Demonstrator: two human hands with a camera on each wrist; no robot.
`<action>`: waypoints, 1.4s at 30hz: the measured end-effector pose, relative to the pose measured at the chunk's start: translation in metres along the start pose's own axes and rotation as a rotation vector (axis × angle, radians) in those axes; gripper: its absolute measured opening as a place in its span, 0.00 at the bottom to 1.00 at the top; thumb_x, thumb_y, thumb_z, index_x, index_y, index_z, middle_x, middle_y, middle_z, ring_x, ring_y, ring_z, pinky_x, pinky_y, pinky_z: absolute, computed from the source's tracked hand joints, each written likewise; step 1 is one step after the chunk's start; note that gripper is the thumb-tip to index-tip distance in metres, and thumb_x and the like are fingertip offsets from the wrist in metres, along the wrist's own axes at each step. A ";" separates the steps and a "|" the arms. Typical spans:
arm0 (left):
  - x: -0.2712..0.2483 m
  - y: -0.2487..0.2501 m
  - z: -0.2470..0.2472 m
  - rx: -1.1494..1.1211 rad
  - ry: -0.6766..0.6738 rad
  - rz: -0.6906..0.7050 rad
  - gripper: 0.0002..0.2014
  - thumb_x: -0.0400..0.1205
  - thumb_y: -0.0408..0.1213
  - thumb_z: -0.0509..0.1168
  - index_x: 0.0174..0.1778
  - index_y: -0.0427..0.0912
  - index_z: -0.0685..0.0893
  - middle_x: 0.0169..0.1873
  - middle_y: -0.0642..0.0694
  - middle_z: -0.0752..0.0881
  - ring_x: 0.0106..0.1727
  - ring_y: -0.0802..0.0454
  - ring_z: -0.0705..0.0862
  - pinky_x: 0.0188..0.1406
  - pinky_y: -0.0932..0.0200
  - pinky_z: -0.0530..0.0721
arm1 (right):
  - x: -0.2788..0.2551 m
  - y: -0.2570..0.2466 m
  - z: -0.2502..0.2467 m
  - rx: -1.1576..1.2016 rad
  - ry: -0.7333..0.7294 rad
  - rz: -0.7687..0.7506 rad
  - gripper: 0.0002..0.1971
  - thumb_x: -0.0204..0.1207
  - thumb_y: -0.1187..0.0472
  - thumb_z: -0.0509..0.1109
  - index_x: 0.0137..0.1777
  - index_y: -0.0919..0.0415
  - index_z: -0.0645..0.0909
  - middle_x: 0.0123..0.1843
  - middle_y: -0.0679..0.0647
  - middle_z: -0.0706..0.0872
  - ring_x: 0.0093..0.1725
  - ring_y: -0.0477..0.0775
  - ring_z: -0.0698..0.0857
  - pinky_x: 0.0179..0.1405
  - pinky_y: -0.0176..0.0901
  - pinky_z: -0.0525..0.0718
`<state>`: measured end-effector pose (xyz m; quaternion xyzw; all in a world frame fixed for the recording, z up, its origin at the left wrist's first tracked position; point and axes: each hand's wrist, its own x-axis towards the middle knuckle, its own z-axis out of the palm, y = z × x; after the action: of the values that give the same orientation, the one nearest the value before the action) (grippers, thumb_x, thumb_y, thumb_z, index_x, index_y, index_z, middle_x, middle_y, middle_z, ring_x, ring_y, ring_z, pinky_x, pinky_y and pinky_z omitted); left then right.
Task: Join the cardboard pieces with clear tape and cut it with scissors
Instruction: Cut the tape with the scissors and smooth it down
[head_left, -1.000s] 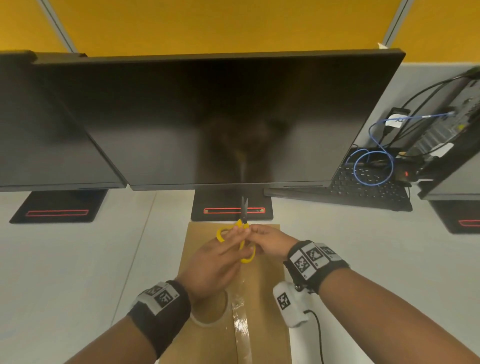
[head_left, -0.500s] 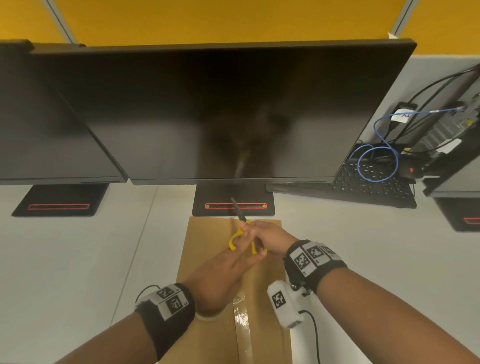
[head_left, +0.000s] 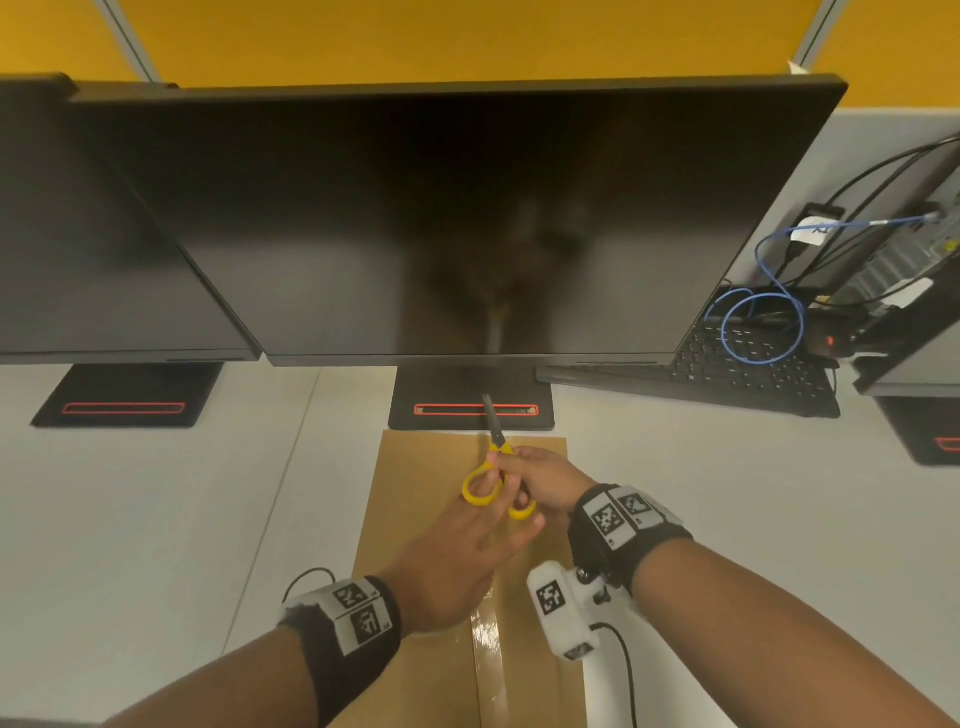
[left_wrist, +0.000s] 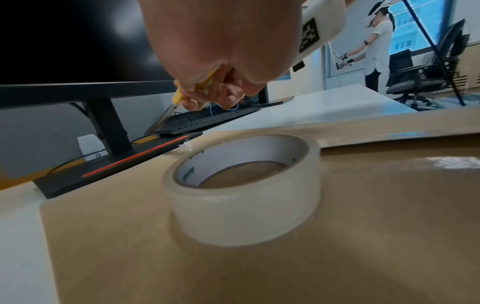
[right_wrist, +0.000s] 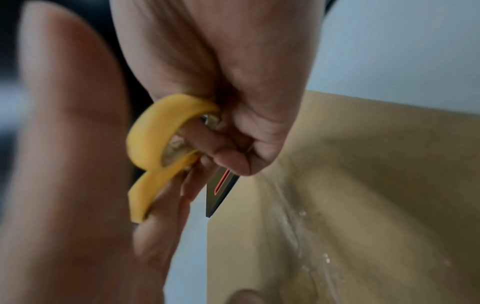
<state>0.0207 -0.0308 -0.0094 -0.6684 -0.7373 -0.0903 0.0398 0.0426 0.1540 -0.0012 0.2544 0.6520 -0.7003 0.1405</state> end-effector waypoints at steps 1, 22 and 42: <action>-0.004 0.001 0.002 0.013 -0.002 0.016 0.43 0.71 0.37 0.68 0.82 0.45 0.56 0.80 0.28 0.51 0.78 0.29 0.59 0.72 0.35 0.69 | -0.001 -0.001 -0.001 0.063 0.021 0.009 0.16 0.83 0.53 0.64 0.35 0.60 0.79 0.21 0.47 0.81 0.17 0.42 0.72 0.17 0.30 0.72; -0.020 -0.044 -0.005 -0.437 -0.471 -0.611 0.18 0.79 0.40 0.63 0.66 0.49 0.78 0.62 0.49 0.75 0.65 0.50 0.72 0.67 0.59 0.71 | -0.024 0.013 -0.022 -0.595 -0.106 0.082 0.17 0.72 0.51 0.67 0.61 0.43 0.75 0.62 0.50 0.81 0.61 0.54 0.80 0.60 0.42 0.77; -0.022 -0.052 -0.021 -0.635 -0.537 -0.567 0.12 0.80 0.48 0.67 0.58 0.55 0.84 0.56 0.59 0.83 0.59 0.60 0.79 0.63 0.63 0.74 | -0.043 0.044 -0.053 -1.105 -0.244 -0.082 0.32 0.78 0.71 0.59 0.78 0.40 0.68 0.58 0.53 0.69 0.62 0.61 0.76 0.67 0.45 0.73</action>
<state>-0.0297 -0.0614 0.0031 -0.4204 -0.8103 -0.1420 -0.3827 0.1109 0.1959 -0.0166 0.0346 0.9099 -0.2845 0.2998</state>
